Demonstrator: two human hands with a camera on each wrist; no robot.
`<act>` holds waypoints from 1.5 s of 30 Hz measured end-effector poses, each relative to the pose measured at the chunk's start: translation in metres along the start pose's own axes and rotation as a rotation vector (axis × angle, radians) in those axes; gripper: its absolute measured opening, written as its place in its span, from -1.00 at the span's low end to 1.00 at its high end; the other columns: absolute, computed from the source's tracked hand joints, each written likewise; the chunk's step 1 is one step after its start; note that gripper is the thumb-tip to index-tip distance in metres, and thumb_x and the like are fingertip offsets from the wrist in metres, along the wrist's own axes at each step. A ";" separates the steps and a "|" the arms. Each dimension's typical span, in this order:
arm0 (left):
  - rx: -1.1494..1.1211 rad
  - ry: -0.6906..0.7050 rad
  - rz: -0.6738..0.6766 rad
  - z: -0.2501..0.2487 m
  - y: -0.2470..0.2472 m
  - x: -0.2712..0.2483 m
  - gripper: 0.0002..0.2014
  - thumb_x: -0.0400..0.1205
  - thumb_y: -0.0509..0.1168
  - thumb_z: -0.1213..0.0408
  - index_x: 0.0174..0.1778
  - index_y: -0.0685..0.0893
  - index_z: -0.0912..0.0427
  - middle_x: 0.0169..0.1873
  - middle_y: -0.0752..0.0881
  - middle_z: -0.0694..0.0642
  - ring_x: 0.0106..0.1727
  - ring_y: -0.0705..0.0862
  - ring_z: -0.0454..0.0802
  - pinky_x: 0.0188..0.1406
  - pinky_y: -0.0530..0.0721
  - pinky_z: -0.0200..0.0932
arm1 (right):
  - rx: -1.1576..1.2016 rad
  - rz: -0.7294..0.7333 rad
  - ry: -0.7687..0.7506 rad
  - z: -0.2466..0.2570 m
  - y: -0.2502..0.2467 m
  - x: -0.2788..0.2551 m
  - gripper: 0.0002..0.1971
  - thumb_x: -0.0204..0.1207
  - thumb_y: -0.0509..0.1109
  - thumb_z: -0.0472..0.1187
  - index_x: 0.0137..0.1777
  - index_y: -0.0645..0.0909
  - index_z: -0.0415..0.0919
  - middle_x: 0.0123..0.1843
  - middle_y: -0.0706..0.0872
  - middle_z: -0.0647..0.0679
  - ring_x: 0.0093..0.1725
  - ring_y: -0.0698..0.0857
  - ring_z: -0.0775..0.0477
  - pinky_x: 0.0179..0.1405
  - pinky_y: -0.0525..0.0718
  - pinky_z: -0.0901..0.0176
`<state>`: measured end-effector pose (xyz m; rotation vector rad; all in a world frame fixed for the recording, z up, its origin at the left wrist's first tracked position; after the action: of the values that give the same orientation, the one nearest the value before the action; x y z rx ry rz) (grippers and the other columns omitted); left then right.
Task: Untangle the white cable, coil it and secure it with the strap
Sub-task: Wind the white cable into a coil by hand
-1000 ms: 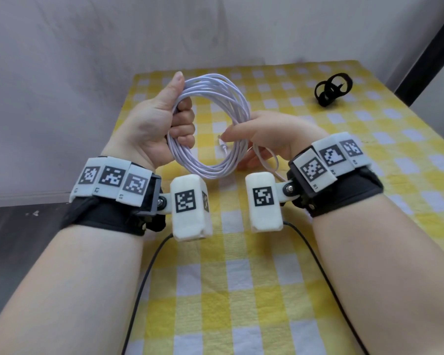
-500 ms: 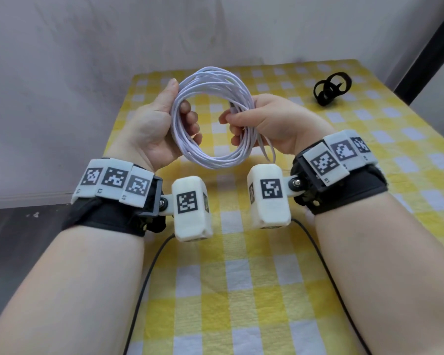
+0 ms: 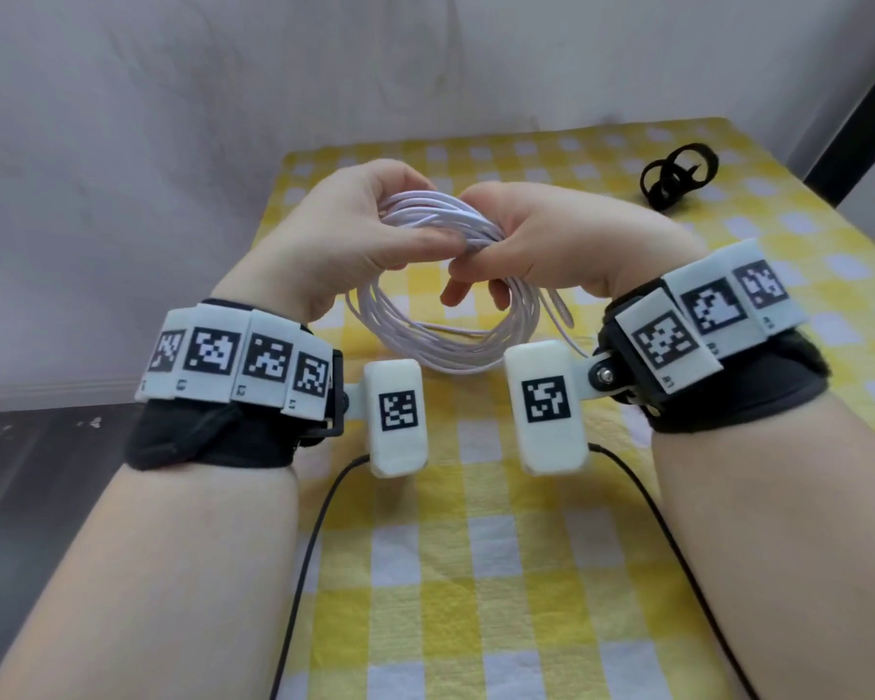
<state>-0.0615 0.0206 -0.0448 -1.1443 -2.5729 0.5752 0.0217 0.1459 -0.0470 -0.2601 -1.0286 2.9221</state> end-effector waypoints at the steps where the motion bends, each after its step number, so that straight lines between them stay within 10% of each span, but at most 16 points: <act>1: 0.024 0.012 -0.013 -0.002 0.000 -0.001 -0.67 0.34 0.59 0.16 -0.05 0.69 0.11 -0.23 0.71 0.02 -0.21 0.64 -0.13 -0.16 0.66 -0.11 | 0.000 -0.020 -0.002 -0.001 0.000 0.001 -0.73 0.52 0.37 -0.28 0.20 0.48 -0.13 -0.16 0.85 0.04 -0.37 0.66 0.04 -0.27 0.66 0.10; 10: 0.201 0.033 -0.056 -0.014 0.000 -0.002 -0.66 0.52 0.38 -0.05 -0.21 0.77 0.20 -0.36 0.74 0.11 -0.38 0.63 -0.07 -0.26 0.63 -0.12 | -0.022 -0.049 -0.085 0.004 0.007 0.010 -0.40 0.43 0.43 -0.31 0.46 0.38 -0.01 -0.06 0.82 -0.02 -0.07 0.81 -0.17 -0.34 0.70 0.00; 14: 0.243 0.078 -0.056 -0.019 0.002 -0.005 -0.79 0.48 0.29 0.08 -0.31 0.76 0.10 -0.46 0.74 0.02 -0.49 0.63 -0.15 -0.35 0.61 -0.19 | 0.008 -0.066 -0.181 0.012 0.008 0.006 -0.51 0.45 0.37 -0.46 0.30 0.48 -0.01 -0.08 0.77 0.02 -0.14 0.82 0.09 -0.44 0.59 0.24; 19: 0.476 0.050 -0.003 -0.018 0.004 -0.003 -0.61 0.56 0.30 -0.10 -0.40 0.70 0.13 -0.49 0.70 0.03 -0.48 0.53 -0.15 -0.36 0.47 -0.17 | -0.022 -0.170 -0.138 0.008 0.005 0.006 -0.13 0.37 0.55 -0.30 0.62 0.21 0.04 -0.24 0.78 0.11 -0.29 0.71 0.33 -0.19 0.65 0.49; 30: 0.351 -0.038 -0.141 0.004 -0.013 0.003 -0.60 0.63 0.23 -0.08 -0.30 0.73 0.15 -0.47 0.55 0.05 -0.43 0.46 -0.04 -0.29 0.43 -0.12 | 0.123 -0.449 -0.082 -0.013 -0.026 0.000 -0.91 0.34 0.59 -0.24 -0.19 0.77 -0.07 -0.45 0.64 0.16 -0.50 0.54 0.25 -0.42 0.54 0.41; 38: 0.282 -0.066 -0.186 0.011 -0.018 0.004 -0.59 0.62 0.24 -0.09 -0.43 0.67 0.10 -0.52 0.50 0.04 -0.52 0.38 -0.05 -0.42 0.37 -0.14 | 0.636 -0.703 -0.039 -0.023 -0.036 0.001 -0.69 0.54 0.07 -0.54 -0.16 0.59 -0.22 -0.37 0.65 -0.16 -0.62 0.53 0.12 -0.56 0.57 0.33; 45: 0.194 -0.090 -0.286 0.022 -0.029 0.007 -0.57 0.63 0.23 -0.11 -0.47 0.65 0.08 -0.72 0.48 -0.09 -0.57 0.34 -0.03 -0.46 0.32 -0.14 | 0.914 -0.796 -0.083 -0.035 -0.041 0.005 -0.56 0.56 0.22 -0.53 0.45 0.43 -0.37 0.32 0.54 -0.16 0.21 0.70 -0.12 0.10 0.74 0.19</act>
<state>-0.0935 0.0033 -0.0501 -0.6880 -2.6205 0.8000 0.0216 0.1996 -0.0488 0.2511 0.2543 2.3172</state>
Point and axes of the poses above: each hand's wrist, its own x-axis towards the middle knuckle, its own y-axis out of the palm, z = x × y, the point moved 3 cm from there along x, towards the middle knuckle
